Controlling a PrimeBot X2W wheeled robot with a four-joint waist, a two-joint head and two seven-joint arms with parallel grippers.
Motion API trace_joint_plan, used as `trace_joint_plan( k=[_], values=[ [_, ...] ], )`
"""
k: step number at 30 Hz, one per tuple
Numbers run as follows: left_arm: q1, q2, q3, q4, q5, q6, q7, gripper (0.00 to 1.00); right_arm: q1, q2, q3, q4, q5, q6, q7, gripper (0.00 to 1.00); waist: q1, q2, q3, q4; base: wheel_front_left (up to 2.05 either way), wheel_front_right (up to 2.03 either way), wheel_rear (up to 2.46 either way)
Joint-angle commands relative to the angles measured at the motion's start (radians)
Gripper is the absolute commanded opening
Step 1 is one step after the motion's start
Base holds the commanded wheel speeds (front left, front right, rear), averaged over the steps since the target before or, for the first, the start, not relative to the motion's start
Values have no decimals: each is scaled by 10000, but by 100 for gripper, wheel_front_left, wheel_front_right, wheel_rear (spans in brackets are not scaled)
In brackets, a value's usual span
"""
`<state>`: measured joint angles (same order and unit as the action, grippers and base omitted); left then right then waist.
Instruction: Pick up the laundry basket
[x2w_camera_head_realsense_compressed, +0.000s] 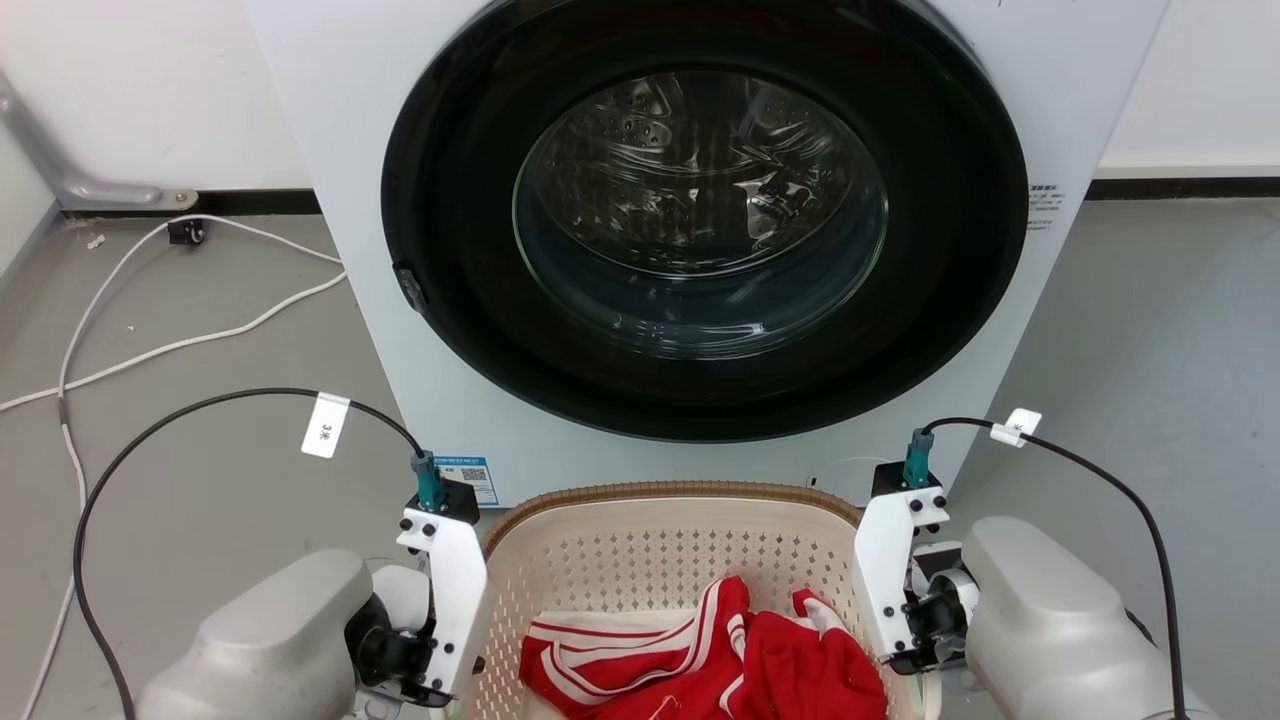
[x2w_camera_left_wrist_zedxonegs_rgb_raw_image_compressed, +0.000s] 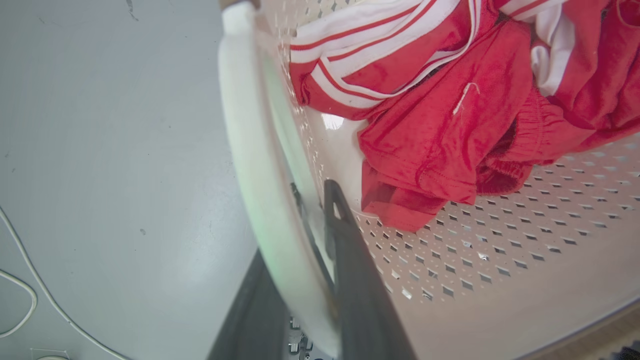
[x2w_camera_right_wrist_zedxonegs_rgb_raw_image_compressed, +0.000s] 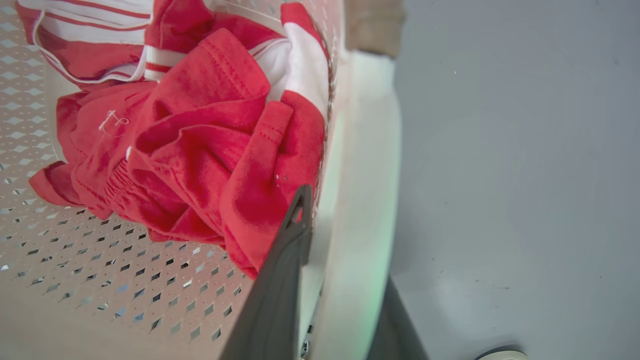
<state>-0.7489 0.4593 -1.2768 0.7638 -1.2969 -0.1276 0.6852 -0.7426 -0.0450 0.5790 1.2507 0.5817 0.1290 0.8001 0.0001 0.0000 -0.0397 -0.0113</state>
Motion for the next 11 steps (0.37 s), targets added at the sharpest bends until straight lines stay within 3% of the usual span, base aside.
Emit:
trace_joint_plan(
  k=[1, 11],
  values=[
    [7, 95, -75, -24, 20, -46, 135, 0, -202, -97, 80, -34, 19, 32, -104, 0, -1, 0, 1, -8, 0, 0, 0],
    [-72, 103, -74, 7, 6, -46, 159, 0, -271, -98, 184, 44, 173, 32, -112, 0, -1, 0, 15, -13, 0, 0, 0]
  ],
)
